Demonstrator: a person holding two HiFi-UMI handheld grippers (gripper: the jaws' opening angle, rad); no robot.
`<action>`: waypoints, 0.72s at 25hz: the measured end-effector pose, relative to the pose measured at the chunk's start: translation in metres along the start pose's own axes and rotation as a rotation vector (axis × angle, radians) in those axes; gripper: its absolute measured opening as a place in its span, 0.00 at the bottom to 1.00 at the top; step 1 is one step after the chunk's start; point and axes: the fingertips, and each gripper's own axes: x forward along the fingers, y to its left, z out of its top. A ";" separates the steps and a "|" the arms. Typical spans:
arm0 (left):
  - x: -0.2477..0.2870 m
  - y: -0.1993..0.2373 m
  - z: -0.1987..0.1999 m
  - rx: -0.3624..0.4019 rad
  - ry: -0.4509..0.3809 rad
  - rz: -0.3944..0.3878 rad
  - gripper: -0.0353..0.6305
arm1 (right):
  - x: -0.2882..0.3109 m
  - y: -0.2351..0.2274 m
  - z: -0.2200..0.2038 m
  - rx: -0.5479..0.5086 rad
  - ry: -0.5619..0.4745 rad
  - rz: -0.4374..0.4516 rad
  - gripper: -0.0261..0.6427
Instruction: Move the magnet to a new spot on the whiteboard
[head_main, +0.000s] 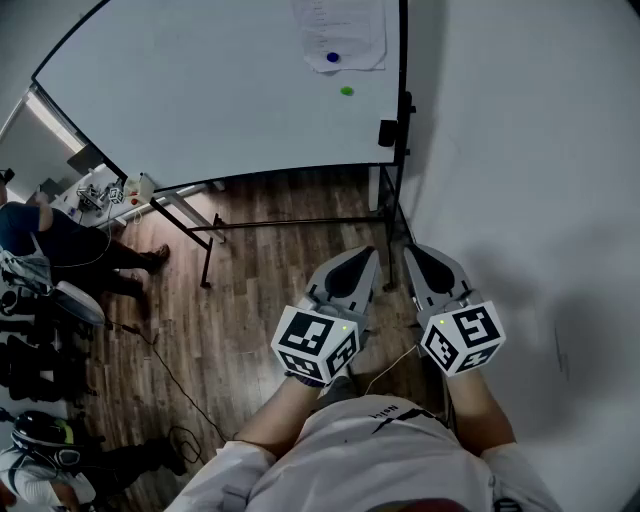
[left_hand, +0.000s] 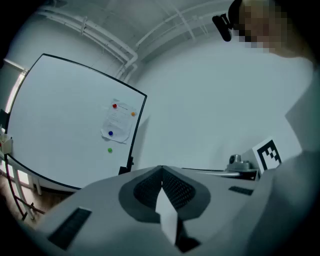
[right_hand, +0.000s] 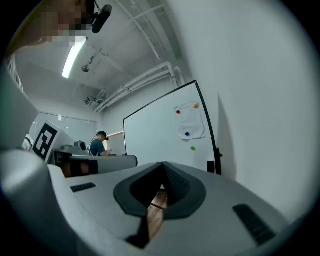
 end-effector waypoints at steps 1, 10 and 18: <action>0.001 0.006 0.002 0.001 0.000 -0.001 0.07 | 0.006 0.001 0.000 -0.002 -0.001 -0.001 0.06; 0.011 0.060 0.019 0.011 0.002 -0.025 0.07 | 0.060 0.015 0.008 0.017 -0.011 0.010 0.06; 0.025 0.119 0.038 0.037 -0.002 -0.075 0.07 | 0.113 0.014 0.025 -0.005 -0.057 -0.081 0.06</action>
